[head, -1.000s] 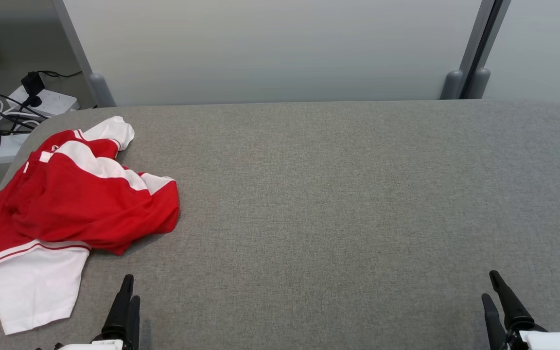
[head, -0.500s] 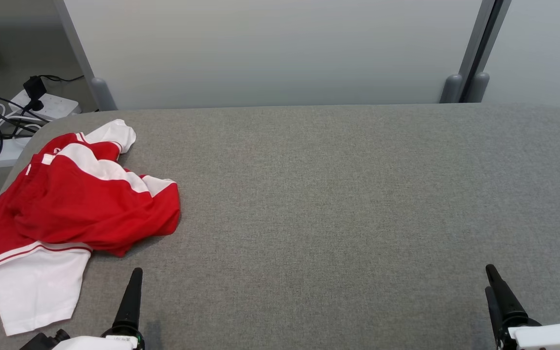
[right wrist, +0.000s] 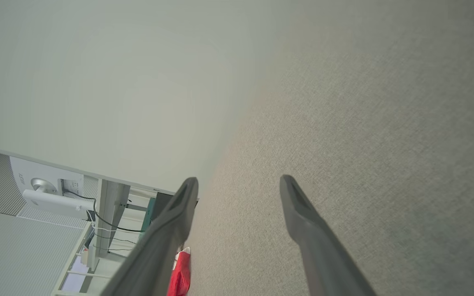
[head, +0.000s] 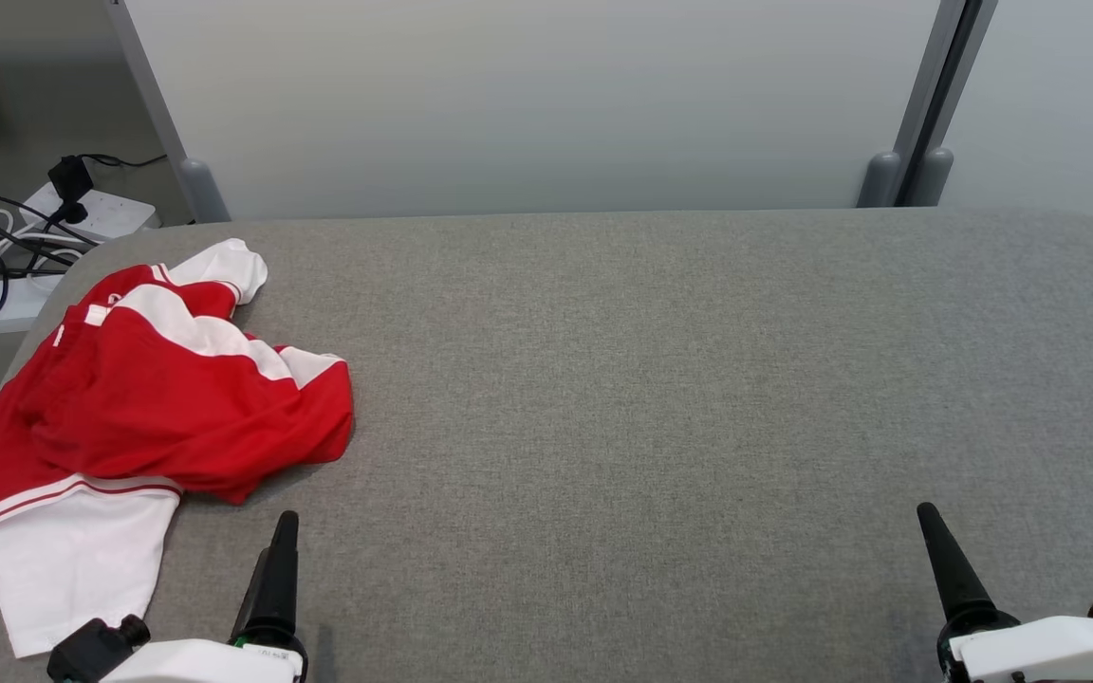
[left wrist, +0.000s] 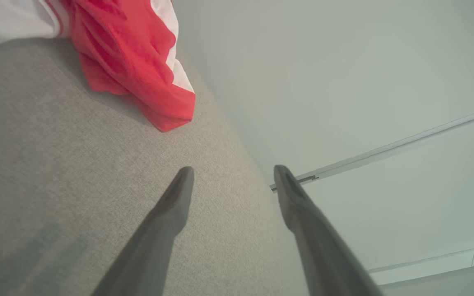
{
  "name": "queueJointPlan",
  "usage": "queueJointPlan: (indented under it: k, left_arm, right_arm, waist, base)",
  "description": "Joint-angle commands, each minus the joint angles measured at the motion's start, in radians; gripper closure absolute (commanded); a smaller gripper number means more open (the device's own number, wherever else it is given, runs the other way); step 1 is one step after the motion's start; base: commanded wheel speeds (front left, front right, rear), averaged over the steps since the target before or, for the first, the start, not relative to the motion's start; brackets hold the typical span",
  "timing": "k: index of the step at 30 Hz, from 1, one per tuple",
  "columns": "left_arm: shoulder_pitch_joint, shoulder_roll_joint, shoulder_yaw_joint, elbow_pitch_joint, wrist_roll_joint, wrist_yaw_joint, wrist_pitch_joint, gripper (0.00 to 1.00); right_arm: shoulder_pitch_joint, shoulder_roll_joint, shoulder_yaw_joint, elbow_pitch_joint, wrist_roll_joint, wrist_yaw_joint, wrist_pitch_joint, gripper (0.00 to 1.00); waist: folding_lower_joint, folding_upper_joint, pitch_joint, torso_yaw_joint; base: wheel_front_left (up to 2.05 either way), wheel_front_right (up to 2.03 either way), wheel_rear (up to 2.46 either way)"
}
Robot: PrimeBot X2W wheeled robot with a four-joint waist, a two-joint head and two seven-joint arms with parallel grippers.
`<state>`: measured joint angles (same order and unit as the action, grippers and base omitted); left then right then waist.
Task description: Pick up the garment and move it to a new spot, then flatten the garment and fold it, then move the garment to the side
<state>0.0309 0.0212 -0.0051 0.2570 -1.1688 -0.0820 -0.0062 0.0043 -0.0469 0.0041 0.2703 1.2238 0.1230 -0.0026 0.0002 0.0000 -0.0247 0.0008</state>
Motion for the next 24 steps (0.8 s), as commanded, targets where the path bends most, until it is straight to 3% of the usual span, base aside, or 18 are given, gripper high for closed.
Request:
queueJointPlan:
  k: [1,24]
  left_arm:
    - [-0.055,0.013,0.002,-0.035,0.035,0.007,-0.013,0.0]
    - [-0.07,0.017,-0.046,-0.037,0.275,0.058,-0.077,0.0]
  right_arm:
    - [-0.048,-0.02,0.014,-0.038,-0.033,0.004,-0.017,0.0]
    - [-0.061,-0.042,0.095,-0.084,-0.266,0.005,-0.081,0.0]
  waist:
    - [-0.0001,0.0,-0.003,0.0]
    - [-0.0001,0.0,-0.027,-0.001]
  base:
    - [0.0,0.0,0.0]
    - [0.0,0.0,0.0]
